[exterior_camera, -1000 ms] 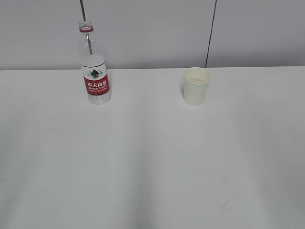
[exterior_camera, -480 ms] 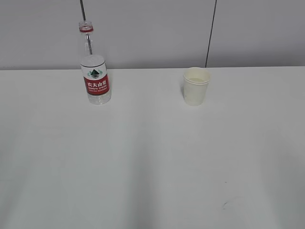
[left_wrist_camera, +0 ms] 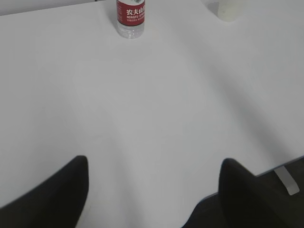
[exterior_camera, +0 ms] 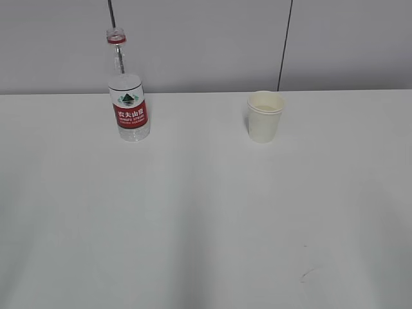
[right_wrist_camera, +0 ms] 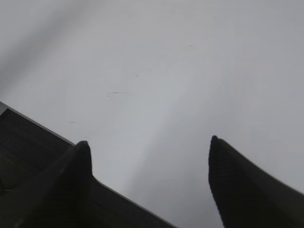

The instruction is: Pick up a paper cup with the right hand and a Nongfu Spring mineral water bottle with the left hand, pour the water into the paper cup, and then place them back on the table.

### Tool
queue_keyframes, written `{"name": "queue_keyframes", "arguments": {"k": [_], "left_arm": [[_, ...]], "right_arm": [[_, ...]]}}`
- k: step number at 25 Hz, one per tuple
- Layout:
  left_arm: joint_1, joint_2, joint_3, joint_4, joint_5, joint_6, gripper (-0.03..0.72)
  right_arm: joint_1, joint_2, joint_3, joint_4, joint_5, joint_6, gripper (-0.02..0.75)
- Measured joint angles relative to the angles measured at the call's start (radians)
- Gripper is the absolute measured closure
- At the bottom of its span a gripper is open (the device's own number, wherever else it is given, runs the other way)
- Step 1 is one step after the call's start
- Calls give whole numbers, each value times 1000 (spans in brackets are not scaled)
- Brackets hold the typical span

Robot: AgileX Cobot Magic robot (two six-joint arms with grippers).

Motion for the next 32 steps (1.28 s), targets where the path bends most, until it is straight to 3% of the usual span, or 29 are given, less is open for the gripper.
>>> {"name": "queue_keyframes", "arguments": {"k": [13, 16, 22, 25, 28, 32], "left_arm": [[14, 0, 0, 0, 0, 0, 230], [86, 0, 0, 0, 0, 0, 232], [310, -5, 0, 0, -1, 0, 242], [386, -28, 0, 0, -1, 0, 245], [426, -61, 0, 0, -1, 0, 260], [432, -80, 0, 0, -1, 1, 279]], "right_arm": [[-5, 0, 0, 0, 0, 0, 172], [-57, 0, 0, 0, 0, 0, 172], [-276, 0, 0, 0, 0, 0, 172], [-372, -23, 0, 0, 0, 0, 172], [-413, -79, 0, -1, 0, 0, 172], [-417, -137, 0, -1, 0, 0, 172]]}}
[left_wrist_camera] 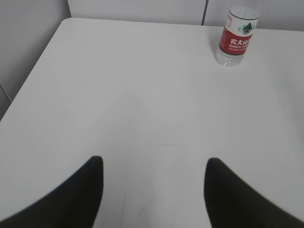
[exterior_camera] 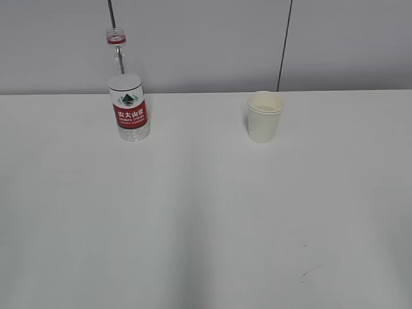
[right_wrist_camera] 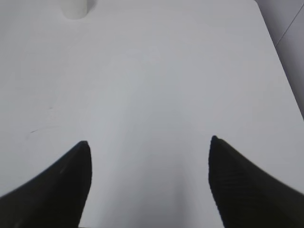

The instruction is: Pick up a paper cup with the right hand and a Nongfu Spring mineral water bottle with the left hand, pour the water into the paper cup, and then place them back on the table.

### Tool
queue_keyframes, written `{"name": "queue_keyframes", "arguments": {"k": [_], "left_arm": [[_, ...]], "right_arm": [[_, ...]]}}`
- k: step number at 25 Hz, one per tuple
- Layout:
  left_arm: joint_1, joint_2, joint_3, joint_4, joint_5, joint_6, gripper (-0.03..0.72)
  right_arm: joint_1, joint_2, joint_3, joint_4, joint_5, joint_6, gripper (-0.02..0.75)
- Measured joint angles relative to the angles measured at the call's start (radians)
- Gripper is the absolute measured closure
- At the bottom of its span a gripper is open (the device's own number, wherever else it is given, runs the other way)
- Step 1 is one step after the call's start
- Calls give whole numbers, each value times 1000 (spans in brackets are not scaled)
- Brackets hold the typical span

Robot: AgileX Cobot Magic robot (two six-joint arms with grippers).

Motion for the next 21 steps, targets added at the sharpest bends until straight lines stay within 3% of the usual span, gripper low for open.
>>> {"name": "queue_keyframes", "arguments": {"k": [21], "left_arm": [[1, -7, 0, 0, 1, 2, 284]], "right_arm": [[-5, -5, 0, -7, 2, 0, 173]]}}
